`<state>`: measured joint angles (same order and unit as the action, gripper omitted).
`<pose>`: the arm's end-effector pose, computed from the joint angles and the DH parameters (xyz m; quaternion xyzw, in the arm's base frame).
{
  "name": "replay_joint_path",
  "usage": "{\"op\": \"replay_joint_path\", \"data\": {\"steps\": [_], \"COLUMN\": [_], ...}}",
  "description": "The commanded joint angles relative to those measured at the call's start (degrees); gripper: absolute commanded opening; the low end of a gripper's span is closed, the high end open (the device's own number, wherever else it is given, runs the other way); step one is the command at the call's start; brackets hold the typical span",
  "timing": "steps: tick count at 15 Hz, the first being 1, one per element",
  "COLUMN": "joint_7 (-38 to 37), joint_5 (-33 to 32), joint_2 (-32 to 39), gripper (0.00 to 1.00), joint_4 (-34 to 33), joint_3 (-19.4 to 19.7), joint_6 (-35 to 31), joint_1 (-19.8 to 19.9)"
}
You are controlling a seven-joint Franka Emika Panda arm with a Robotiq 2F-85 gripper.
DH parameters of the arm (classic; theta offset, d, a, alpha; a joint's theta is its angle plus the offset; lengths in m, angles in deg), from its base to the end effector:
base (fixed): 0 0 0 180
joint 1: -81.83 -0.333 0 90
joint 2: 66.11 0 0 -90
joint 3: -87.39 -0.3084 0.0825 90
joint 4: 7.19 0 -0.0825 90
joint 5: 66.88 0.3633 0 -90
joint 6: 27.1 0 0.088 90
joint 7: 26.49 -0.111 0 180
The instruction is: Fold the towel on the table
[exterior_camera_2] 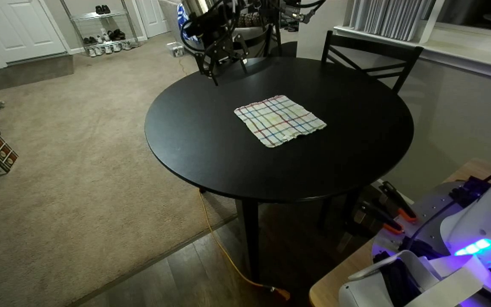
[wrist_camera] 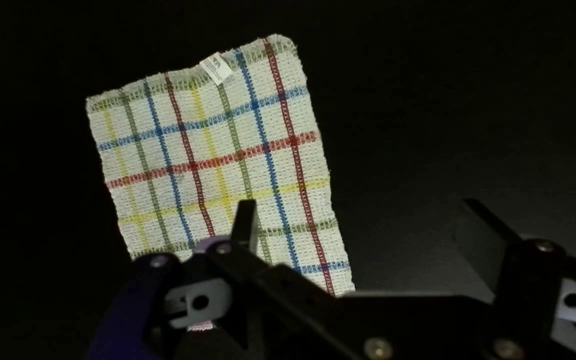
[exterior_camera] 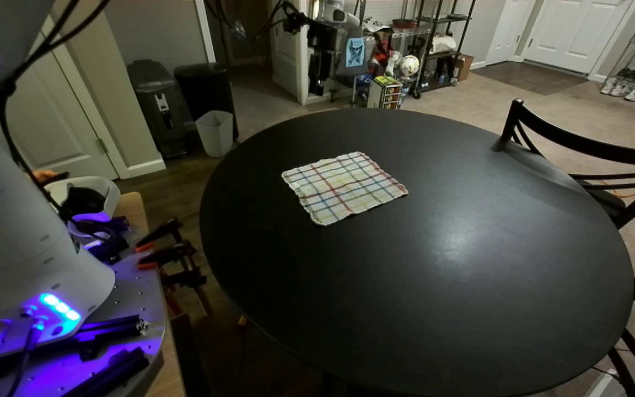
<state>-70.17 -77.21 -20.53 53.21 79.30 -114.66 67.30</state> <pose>0.6632 0.2215 0.3393 0.9698 -0.1828 -0.1115 0.1164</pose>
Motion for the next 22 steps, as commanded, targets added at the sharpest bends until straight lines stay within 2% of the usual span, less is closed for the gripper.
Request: {"op": "replay_joint_path", "data": {"steps": [1, 5, 8, 9, 12, 17, 22], "joint_7": [1.7, 1.4, 2.4, 0.1, 0.3, 0.3, 1.6], "joint_5": [2.1, 2.9, 4.2, 2.0, 2.6, 2.7, 3.6], "joint_2": [4.3, 10.1, 13.3, 10.9, 13.0, 13.1, 14.2], "gripper": [1.00, 1.00, 1.00, 1.00, 1.00, 1.00, 1.00], "joint_4": [-5.5, -11.8, -15.4, -11.2, -13.8, -14.5, -13.9], "joint_3": [3.8, 6.1, 6.4, 5.7, 5.9, 5.9, 5.1], "joint_6": [1.0, 4.4, 7.7, 4.9, 6.1, 6.4, -0.4], "joint_1": [-1.6, -1.8, -1.3, -1.4, -1.4, -1.4, -0.5]}}
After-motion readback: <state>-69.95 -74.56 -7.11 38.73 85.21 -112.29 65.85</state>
